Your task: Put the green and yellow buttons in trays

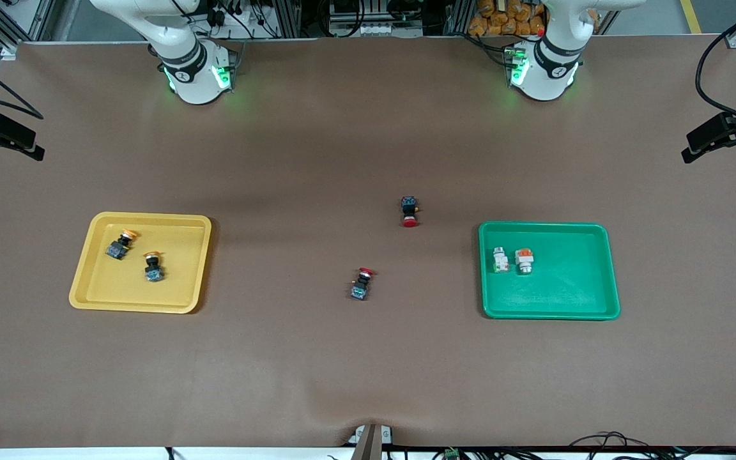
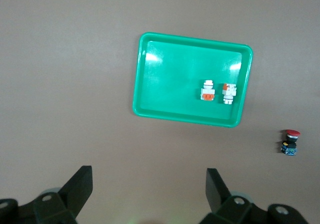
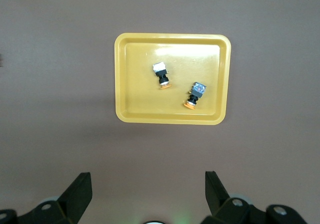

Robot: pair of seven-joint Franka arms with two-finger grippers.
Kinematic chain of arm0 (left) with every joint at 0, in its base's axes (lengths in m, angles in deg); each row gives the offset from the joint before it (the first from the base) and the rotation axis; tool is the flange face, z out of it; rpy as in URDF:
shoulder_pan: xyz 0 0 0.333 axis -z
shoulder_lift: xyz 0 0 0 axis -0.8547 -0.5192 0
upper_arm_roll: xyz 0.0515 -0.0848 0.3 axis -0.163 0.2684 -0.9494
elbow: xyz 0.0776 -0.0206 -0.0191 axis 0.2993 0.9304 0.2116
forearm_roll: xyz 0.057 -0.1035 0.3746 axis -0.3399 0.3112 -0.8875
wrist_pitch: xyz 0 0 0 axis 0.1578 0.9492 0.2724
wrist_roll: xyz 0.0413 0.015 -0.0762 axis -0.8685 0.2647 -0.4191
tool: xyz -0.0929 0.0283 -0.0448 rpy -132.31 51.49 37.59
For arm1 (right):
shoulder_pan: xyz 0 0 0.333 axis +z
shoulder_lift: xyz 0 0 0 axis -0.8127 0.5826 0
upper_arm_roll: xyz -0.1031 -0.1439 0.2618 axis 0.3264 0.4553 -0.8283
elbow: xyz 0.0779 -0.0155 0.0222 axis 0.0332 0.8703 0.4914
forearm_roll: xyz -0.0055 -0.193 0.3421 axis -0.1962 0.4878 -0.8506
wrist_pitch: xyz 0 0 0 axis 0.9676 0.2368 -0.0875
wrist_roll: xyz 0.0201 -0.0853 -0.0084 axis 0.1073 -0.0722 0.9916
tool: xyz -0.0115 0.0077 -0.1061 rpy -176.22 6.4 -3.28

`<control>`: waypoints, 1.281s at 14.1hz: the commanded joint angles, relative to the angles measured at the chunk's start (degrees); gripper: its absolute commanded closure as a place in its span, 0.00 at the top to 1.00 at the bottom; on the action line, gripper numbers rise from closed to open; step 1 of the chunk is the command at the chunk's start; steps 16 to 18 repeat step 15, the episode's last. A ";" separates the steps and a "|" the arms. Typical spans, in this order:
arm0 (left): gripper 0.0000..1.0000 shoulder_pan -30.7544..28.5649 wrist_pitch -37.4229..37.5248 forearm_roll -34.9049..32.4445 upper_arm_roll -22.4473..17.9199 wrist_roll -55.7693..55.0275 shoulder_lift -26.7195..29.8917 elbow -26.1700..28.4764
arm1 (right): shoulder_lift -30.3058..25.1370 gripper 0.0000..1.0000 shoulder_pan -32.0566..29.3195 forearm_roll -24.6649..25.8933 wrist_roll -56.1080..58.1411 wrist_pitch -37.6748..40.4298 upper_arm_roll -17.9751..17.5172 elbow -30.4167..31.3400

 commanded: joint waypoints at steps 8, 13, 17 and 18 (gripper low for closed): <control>1.00 -0.16 1.89 0.57 0.60 3.02 0.19 -0.40 | 0.44 1.00 0.26 2.06 -0.30 0.34 0.08 -1.47; 1.00 -0.16 2.24 0.49 0.60 4.52 0.28 -0.32 | 0.78 1.00 1.40 2.15 -0.83 -0.10 -0.01 -1.47; 1.00 -0.25 2.33 0.58 0.60 4.52 0.19 -0.31 | 1.05 1.00 1.32 3.46 -0.83 -0.10 -0.01 -1.47; 1.00 -0.25 2.33 0.58 0.60 4.52 0.19 -0.31 | 1.05 1.00 1.32 3.46 -0.83 -0.10 -0.01 -1.47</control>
